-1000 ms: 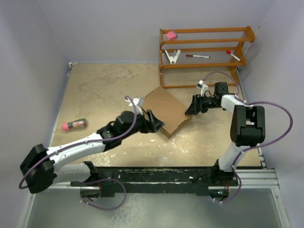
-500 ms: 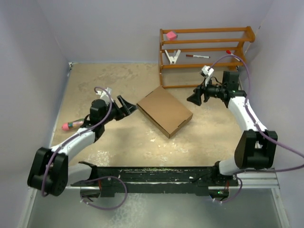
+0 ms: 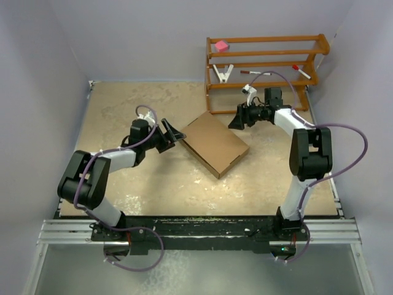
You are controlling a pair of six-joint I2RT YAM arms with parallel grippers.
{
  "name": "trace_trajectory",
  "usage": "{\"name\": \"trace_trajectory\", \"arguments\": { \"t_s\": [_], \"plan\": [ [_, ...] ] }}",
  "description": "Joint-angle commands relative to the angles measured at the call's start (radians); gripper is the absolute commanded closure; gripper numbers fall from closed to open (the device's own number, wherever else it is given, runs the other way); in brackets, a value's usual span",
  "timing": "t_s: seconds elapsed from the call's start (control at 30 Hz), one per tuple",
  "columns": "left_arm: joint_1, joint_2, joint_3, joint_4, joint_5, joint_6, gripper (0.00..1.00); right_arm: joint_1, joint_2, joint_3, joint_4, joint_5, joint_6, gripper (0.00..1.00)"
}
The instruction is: Fold the paper box
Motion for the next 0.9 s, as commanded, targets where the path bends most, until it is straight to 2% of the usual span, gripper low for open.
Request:
{"name": "trace_trajectory", "arguments": {
  "t_s": [0.0, 0.1, 0.13, 0.4, 0.57, 0.73, 0.87],
  "plan": [
    [0.001, 0.042, 0.071, -0.014, -0.013, -0.015, 0.12, 0.016, 0.027, 0.048, -0.020, 0.008, 0.061, 0.32],
    [-0.006, 0.063, 0.092, -0.019, -0.020, -0.015, 0.18, 0.019, 0.047, 0.038, -0.002, -0.008, 0.090, 0.34],
    [-0.008, 0.073, 0.104, -0.021, -0.018, -0.016, 0.20, 0.019, 0.055, 0.038, -0.006, -0.008, 0.093, 0.39],
    [-0.042, 0.159, 0.166, -0.046, 0.001, -0.015, 0.35, 0.019, 0.095, 0.032, -0.011, -0.034, 0.098, 0.55],
    [-0.045, 0.203, 0.189, -0.046, 0.021, -0.014, 0.57, 0.018, 0.097, 0.024, -0.001, -0.036, 0.097, 0.63],
    [-0.046, 0.226, 0.213, -0.051, 0.043, -0.002, 0.74, 0.020, 0.091, 0.012, -0.001, -0.049, 0.097, 0.66],
    [-0.046, 0.216, 0.215, -0.059, 0.050, 0.022, 0.79, 0.020, 0.079, -0.002, -0.001, -0.062, 0.094, 0.65]
  ]
}}
